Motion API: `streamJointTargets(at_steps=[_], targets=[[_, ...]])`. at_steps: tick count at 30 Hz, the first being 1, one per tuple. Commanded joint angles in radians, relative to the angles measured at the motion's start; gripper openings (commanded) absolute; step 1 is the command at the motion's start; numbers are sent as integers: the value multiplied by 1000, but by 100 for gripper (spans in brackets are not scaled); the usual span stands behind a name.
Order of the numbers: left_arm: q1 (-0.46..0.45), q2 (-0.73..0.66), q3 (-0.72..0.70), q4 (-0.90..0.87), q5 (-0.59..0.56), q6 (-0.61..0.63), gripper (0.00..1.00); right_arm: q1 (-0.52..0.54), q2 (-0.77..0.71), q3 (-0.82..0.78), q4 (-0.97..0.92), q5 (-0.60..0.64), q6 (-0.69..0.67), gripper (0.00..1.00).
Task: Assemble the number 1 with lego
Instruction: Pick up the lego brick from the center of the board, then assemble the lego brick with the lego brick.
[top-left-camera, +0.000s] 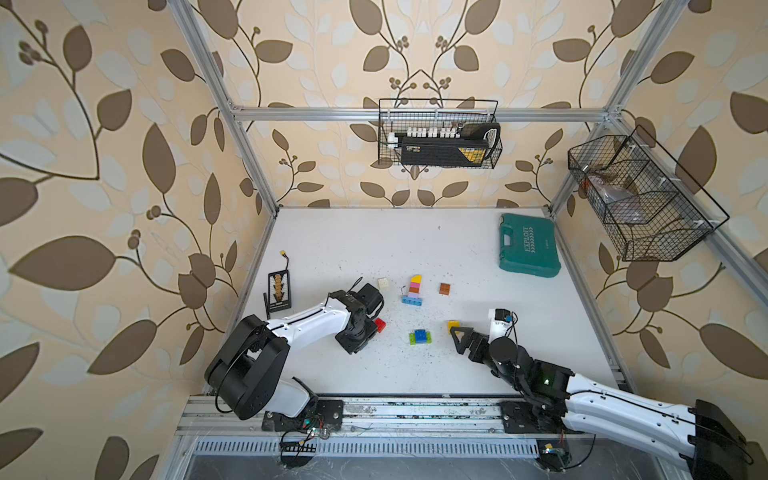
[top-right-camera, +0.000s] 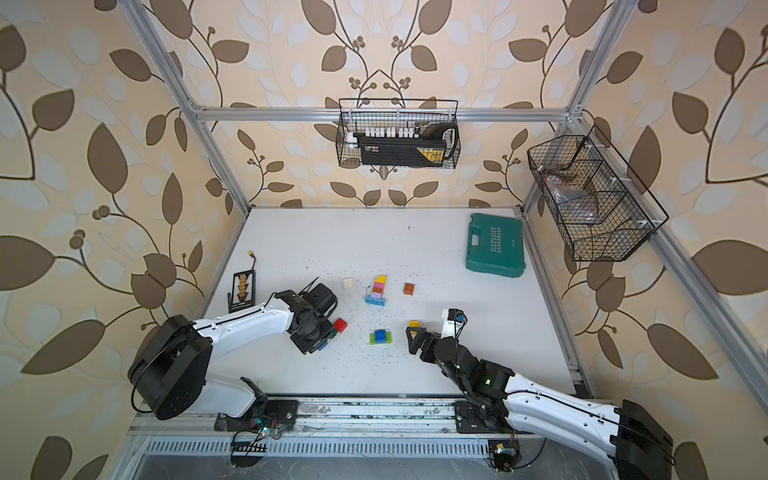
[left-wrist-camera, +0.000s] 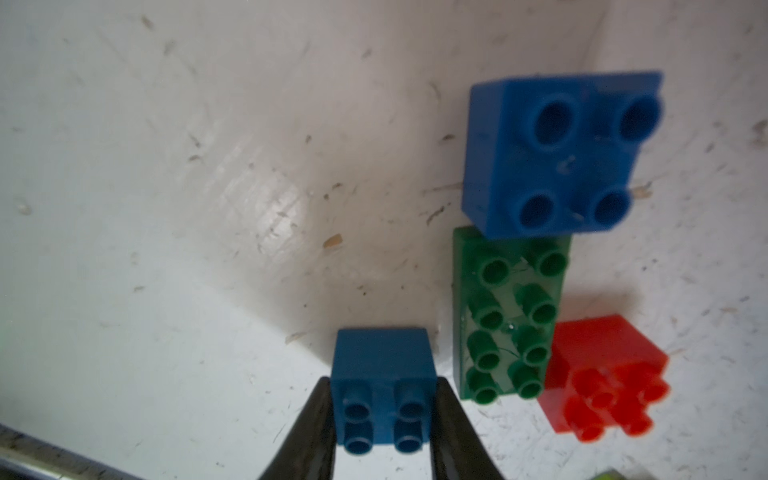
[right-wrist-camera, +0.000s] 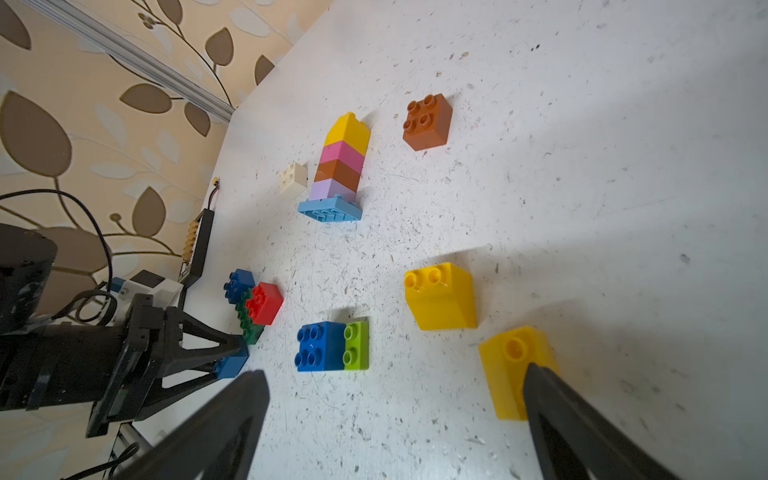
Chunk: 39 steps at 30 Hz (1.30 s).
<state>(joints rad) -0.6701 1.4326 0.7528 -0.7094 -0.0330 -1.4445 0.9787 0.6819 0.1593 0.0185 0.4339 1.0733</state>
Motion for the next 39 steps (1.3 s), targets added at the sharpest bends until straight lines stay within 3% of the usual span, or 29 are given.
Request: streamJointTargets(at_steps=[1,11,18,26,32,39], targets=[[-21,-20,2,-42,1,-4,28,-4,-3,40,-38,22,22,99],[-90,-42,33,-122,-39,-5,19,-8,12,85,-229,95,189,99],[-163,-36,116,-194,-66,36,14,-12,56,97,-228,92,201,99],[-288,192,443,-353,-81,162,13,-12,99,126,-244,82,189,99],[-299,399,691,-441,-43,265,13,-12,93,123,-239,69,177,99],[-299,525,831,-440,6,304,14,-13,58,108,-237,69,174,99]])
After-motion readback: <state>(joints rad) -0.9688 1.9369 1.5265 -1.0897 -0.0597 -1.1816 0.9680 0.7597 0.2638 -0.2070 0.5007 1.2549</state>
